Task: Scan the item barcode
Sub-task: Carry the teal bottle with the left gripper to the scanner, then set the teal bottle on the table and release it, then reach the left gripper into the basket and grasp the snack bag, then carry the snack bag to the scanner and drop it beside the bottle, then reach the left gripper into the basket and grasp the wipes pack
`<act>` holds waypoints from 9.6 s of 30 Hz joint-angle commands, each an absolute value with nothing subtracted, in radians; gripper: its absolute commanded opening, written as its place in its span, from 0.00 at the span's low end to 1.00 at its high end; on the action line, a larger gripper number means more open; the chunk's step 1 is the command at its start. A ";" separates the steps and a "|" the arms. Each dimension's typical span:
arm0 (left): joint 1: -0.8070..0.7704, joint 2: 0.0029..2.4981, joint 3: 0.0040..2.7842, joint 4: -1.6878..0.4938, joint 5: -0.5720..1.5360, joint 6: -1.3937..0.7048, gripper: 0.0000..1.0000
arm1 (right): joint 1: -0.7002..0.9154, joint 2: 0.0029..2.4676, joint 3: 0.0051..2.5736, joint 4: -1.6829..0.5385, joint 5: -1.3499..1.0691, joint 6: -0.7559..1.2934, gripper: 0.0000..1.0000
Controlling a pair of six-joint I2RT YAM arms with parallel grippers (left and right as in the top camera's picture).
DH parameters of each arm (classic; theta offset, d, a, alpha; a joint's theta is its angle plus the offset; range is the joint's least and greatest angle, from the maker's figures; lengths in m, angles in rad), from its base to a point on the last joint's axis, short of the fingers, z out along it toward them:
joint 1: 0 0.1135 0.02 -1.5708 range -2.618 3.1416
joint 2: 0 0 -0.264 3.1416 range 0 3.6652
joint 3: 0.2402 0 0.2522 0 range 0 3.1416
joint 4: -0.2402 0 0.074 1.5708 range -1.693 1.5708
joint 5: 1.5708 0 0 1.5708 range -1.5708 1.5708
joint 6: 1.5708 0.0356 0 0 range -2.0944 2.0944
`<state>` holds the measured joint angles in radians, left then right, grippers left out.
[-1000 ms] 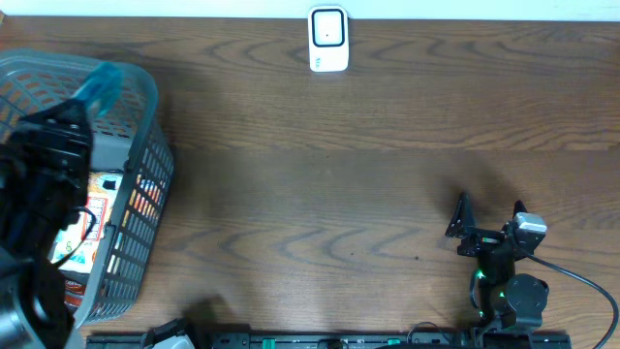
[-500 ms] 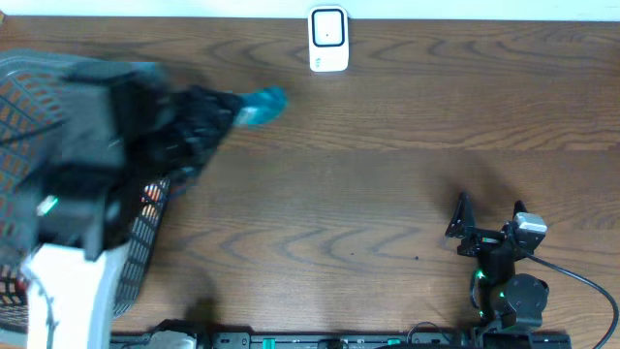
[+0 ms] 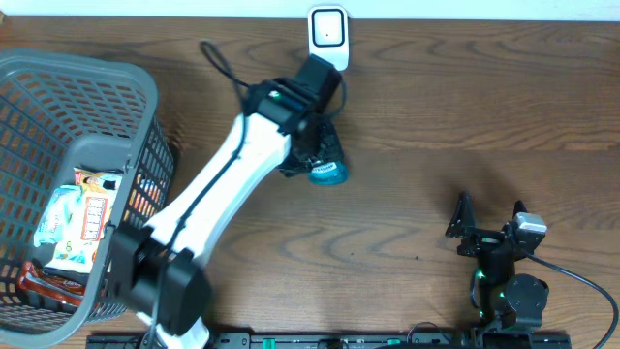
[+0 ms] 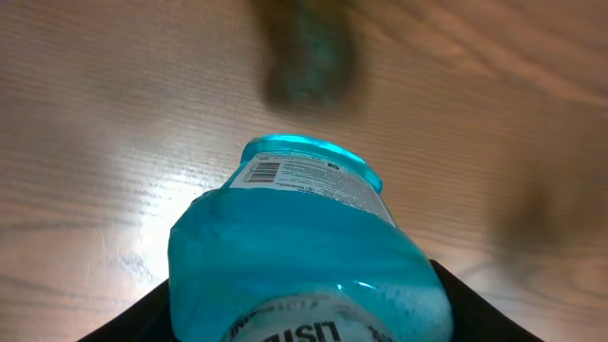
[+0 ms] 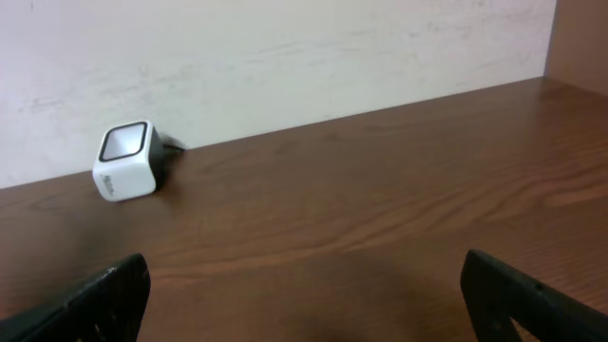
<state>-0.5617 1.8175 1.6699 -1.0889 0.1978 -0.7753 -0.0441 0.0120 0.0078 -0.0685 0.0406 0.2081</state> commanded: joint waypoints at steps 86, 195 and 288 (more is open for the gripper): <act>0.489 1.531 1.753 -1.560 -0.289 -1.663 0.98 | -0.038 0.007 0.006 -0.070 0.046 0.201 0.99; -0.533 1.712 1.182 -0.763 0.047 -0.541 0.98 | -0.038 0.007 0.006 -0.070 0.046 0.201 0.99; 0.648 1.654 1.359 -0.868 0.052 -0.901 0.08 | -0.038 0.007 0.006 -0.070 0.046 0.201 0.99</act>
<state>0.6460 1.7462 1.3540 -0.8536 0.0689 -0.9287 -0.0441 0.0120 0.0078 -0.0689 0.0406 0.2081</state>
